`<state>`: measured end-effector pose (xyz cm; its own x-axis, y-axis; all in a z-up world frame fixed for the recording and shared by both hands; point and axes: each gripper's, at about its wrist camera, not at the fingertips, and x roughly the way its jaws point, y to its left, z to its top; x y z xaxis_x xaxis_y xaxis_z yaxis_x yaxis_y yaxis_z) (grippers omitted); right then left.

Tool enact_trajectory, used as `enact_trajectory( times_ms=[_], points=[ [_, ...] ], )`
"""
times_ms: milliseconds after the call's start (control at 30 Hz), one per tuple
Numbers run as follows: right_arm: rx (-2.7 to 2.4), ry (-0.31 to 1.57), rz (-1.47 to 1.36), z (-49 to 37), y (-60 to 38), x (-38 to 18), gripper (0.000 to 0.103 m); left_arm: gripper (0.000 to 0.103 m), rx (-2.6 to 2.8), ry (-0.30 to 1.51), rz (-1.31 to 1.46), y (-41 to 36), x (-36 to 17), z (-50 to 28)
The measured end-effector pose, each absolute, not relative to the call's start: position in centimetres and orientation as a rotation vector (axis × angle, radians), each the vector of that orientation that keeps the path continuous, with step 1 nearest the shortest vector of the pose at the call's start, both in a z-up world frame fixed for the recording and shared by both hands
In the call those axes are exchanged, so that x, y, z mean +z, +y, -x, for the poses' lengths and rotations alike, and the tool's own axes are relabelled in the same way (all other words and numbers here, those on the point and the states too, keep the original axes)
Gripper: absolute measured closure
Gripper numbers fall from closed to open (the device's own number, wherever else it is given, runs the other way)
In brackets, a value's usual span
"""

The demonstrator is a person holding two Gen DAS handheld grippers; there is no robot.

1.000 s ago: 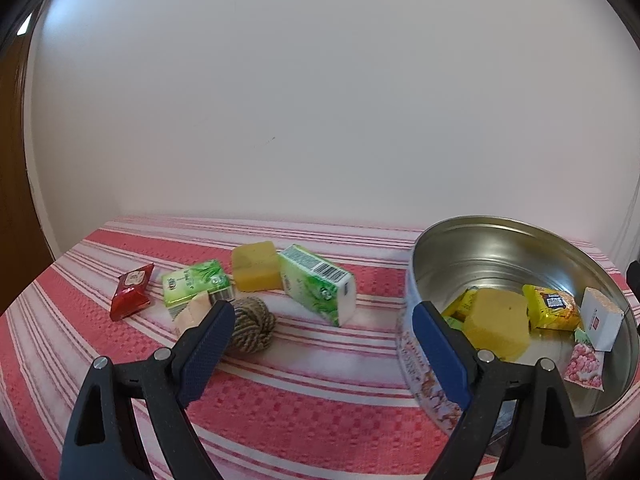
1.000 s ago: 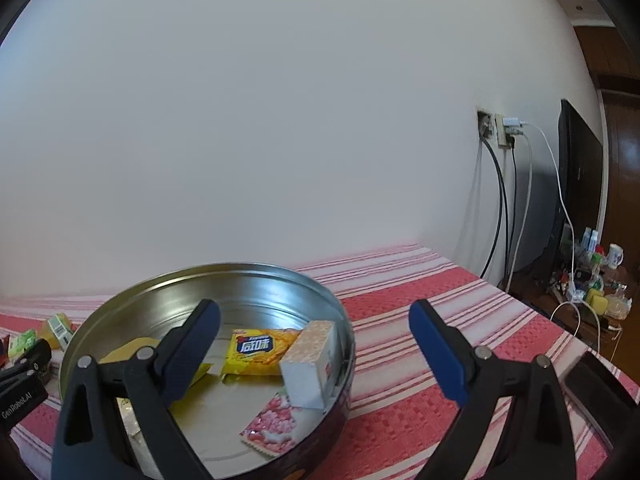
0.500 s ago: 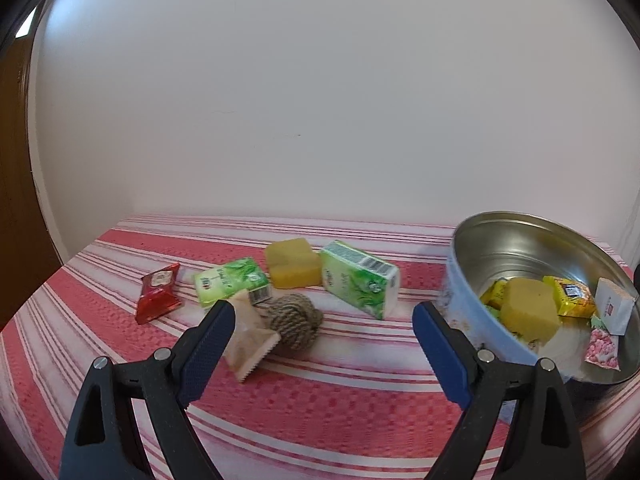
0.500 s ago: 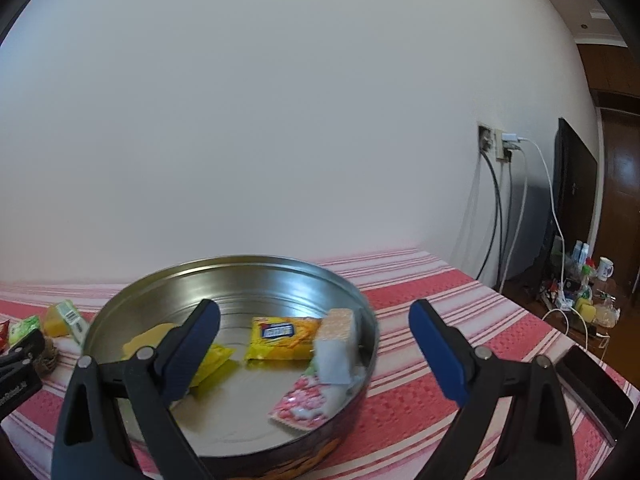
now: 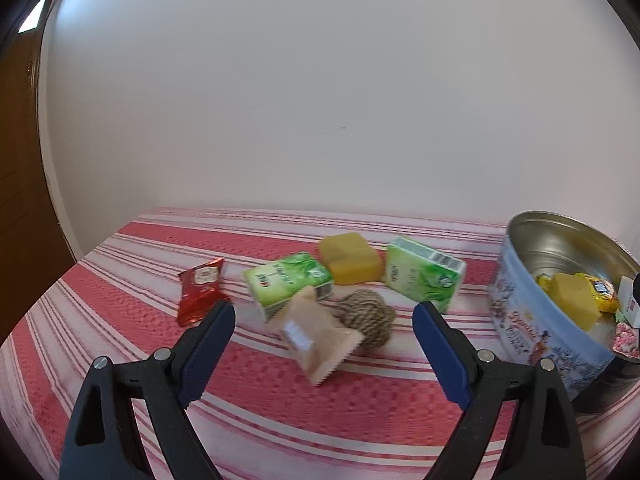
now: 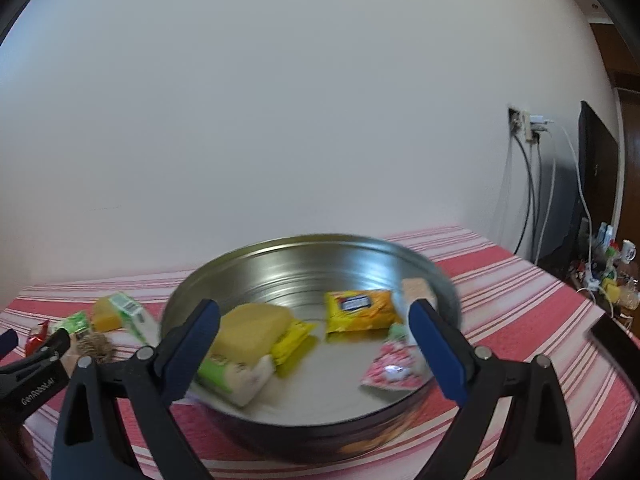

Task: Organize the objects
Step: 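Move both grippers back toward the red candy pack and twine ball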

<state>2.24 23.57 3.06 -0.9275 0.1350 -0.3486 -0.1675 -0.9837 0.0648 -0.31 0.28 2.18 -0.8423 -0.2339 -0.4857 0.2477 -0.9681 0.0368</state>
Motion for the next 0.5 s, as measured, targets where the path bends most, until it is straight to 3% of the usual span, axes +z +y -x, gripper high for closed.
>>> enact_trajectory(
  times_ms=[500],
  points=[
    [3.027,0.122,0.578,-1.9,15.9,2.6,0.006,0.011,-2.737,0.103,-0.773,-6.4,1.5,0.6]
  ],
)
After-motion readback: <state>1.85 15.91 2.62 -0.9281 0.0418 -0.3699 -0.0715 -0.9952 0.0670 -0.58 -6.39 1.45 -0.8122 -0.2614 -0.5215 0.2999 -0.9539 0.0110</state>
